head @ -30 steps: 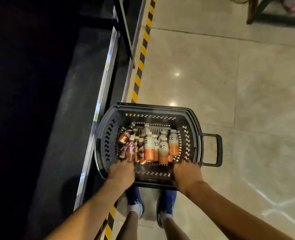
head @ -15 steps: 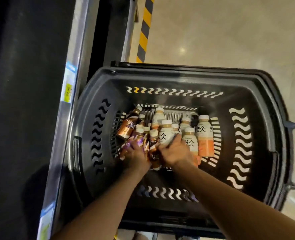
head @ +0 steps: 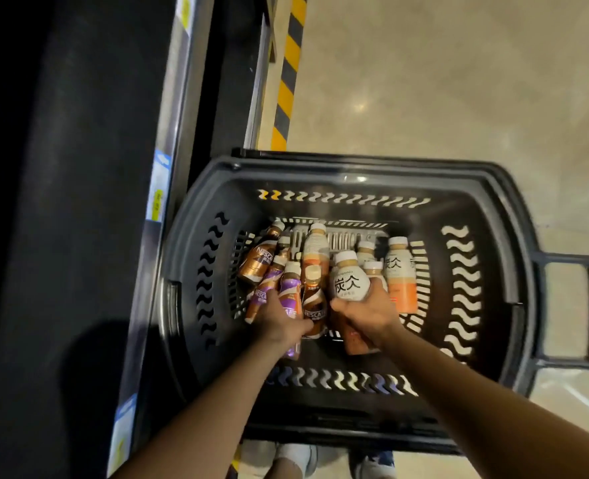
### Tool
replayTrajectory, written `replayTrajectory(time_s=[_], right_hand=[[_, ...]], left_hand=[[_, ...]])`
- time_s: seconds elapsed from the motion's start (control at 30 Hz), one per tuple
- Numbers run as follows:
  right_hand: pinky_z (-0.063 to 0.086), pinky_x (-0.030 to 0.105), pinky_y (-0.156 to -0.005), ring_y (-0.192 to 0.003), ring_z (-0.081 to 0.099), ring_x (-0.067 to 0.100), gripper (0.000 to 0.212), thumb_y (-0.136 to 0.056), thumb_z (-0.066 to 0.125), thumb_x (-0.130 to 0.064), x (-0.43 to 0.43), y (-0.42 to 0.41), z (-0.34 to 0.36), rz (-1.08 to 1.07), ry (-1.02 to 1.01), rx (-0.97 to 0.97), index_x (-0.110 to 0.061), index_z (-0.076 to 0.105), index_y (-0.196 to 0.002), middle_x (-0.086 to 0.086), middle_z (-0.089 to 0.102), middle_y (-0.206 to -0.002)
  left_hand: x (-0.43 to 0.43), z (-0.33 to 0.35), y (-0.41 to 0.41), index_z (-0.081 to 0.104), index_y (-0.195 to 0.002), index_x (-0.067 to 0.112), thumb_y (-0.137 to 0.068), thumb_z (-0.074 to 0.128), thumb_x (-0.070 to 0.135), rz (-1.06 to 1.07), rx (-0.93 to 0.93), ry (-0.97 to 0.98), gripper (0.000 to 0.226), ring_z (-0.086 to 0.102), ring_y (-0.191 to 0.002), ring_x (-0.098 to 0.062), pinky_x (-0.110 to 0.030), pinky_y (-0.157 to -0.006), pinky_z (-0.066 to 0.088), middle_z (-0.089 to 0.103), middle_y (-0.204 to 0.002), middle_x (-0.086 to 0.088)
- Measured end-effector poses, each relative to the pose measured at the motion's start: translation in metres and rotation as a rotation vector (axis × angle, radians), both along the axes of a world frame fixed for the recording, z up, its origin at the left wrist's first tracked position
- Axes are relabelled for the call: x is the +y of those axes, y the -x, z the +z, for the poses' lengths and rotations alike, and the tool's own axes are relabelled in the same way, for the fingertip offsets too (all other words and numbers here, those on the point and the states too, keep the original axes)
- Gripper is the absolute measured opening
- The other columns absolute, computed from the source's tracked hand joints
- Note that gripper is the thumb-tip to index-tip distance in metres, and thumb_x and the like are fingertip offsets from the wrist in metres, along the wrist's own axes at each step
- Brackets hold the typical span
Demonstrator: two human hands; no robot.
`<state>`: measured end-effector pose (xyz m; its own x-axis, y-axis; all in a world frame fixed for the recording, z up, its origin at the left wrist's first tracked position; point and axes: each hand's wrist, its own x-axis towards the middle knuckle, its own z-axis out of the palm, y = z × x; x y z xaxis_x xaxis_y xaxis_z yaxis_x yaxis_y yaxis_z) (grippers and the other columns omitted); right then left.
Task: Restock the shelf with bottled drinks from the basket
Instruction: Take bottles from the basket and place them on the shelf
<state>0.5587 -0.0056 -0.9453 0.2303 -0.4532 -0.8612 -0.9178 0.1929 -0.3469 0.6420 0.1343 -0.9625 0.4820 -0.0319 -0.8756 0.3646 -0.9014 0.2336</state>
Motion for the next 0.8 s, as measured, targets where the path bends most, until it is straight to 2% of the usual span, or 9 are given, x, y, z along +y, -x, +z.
replayTrajectory(time_s=[0.1, 0.2, 0.27, 0.33, 0.4, 0.5, 0.57, 0.7, 0.8], right_hand=[[0.052, 0.035, -0.085, -0.100, 0.061, 0.018, 0.060, -0.067, 0.085, -0.029, -0.013, 0.017, 0.071, -0.032, -0.014, -0.066, -0.024, 0.047, -0.114, -0.006, 0.063, -0.103], [0.052, 0.023, -0.068, -0.092, 0.068, 0.013, 0.057, -0.067, 0.084, -0.029, -0.021, 0.025, 0.147, -0.058, 0.014, -0.110, -0.021, 0.054, -0.115, -0.007, 0.070, -0.100], [0.060, 0.033, -0.072, -0.089, 0.073, 0.015, 0.062, -0.059, 0.084, -0.041, -0.029, 0.030, 0.191, -0.065, 0.054, -0.127, -0.019, 0.061, -0.112, -0.004, 0.075, -0.096], [0.061, 0.044, -0.080, -0.088, 0.073, 0.016, 0.065, -0.054, 0.082, -0.048, -0.038, 0.035, 0.237, -0.101, 0.061, -0.182, -0.018, 0.066, -0.109, -0.002, 0.077, -0.095], [0.061, 0.042, -0.080, -0.088, 0.073, 0.014, 0.062, -0.054, 0.080, -0.048, -0.041, 0.032, 0.318, -0.110, 0.085, -0.228, -0.019, 0.067, -0.108, -0.002, 0.076, -0.096], [0.056, 0.030, -0.071, -0.087, 0.069, 0.011, 0.050, -0.067, 0.084, -0.035, -0.040, 0.032, 0.440, -0.101, 0.114, -0.288, -0.023, 0.061, -0.110, -0.004, 0.073, -0.099], [0.053, 0.029, -0.071, -0.089, 0.066, 0.011, 0.046, -0.075, 0.083, -0.028, -0.039, 0.038, 0.502, -0.080, 0.135, -0.345, -0.025, 0.054, -0.110, -0.006, 0.068, -0.100], [0.055, 0.032, -0.073, -0.082, 0.064, 0.009, 0.034, -0.080, 0.080, -0.023, -0.032, 0.058, 0.593, -0.019, 0.179, -0.467, -0.032, 0.050, -0.091, -0.007, 0.065, -0.091], [0.055, 0.034, -0.071, -0.084, 0.067, 0.015, 0.033, -0.078, 0.082, -0.024, -0.025, 0.071, 0.639, -0.001, 0.186, -0.525, -0.030, 0.053, -0.095, 0.000, 0.069, -0.096]], left_hand=[[-0.007, 0.079, -0.003, 0.034, -0.147, 0.020, -0.068, 0.083, 0.011, 0.146, 0.092, 0.144, 0.094, 0.062, -0.107, -0.026, -0.045, -0.092, 0.053, 0.059, -0.123, -0.008], [-0.016, 0.172, -0.003, 0.046, -0.129, 0.019, -0.072, 0.078, 0.005, 0.215, 0.108, 0.259, 0.067, 0.064, -0.089, -0.020, -0.031, -0.070, 0.052, 0.064, -0.103, -0.006], [-0.027, 0.240, -0.003, 0.047, -0.126, 0.021, -0.074, 0.076, 0.005, 0.234, 0.099, 0.317, 0.062, 0.065, -0.090, -0.019, -0.034, -0.075, 0.053, 0.065, -0.102, -0.003], [-0.035, 0.306, -0.001, 0.044, -0.126, 0.027, -0.077, 0.076, 0.007, 0.260, 0.074, 0.346, 0.062, 0.063, -0.092, -0.016, -0.040, -0.085, 0.054, 0.063, -0.102, 0.004], [-0.038, 0.373, 0.003, 0.047, -0.126, 0.023, -0.078, 0.077, 0.006, 0.287, 0.040, 0.387, 0.059, 0.063, -0.092, -0.014, -0.040, -0.087, 0.053, 0.063, -0.101, 0.004], [-0.036, 0.470, 0.012, 0.048, -0.123, 0.026, -0.079, 0.078, 0.007, 0.324, 0.016, 0.466, 0.056, 0.067, -0.091, -0.018, -0.036, -0.077, 0.054, 0.067, -0.102, -0.001], [-0.032, 0.526, 0.018, 0.049, -0.123, 0.025, -0.079, 0.078, 0.008, 0.351, -0.020, 0.522, 0.056, 0.068, -0.092, -0.019, -0.033, -0.073, 0.054, 0.068, -0.103, -0.002], [-0.023, 0.620, 0.039, 0.049, -0.126, 0.022, -0.081, 0.077, 0.009, 0.419, -0.122, 0.570, 0.055, 0.067, -0.094, -0.019, -0.033, -0.074, 0.053, 0.066, -0.105, -0.003], [-0.013, 0.677, 0.063, 0.047, -0.127, 0.022, -0.082, 0.075, 0.008, 0.449, -0.199, 0.631, 0.054, 0.067, -0.089, -0.016, -0.027, -0.063, 0.049, 0.066, -0.104, -0.003]])
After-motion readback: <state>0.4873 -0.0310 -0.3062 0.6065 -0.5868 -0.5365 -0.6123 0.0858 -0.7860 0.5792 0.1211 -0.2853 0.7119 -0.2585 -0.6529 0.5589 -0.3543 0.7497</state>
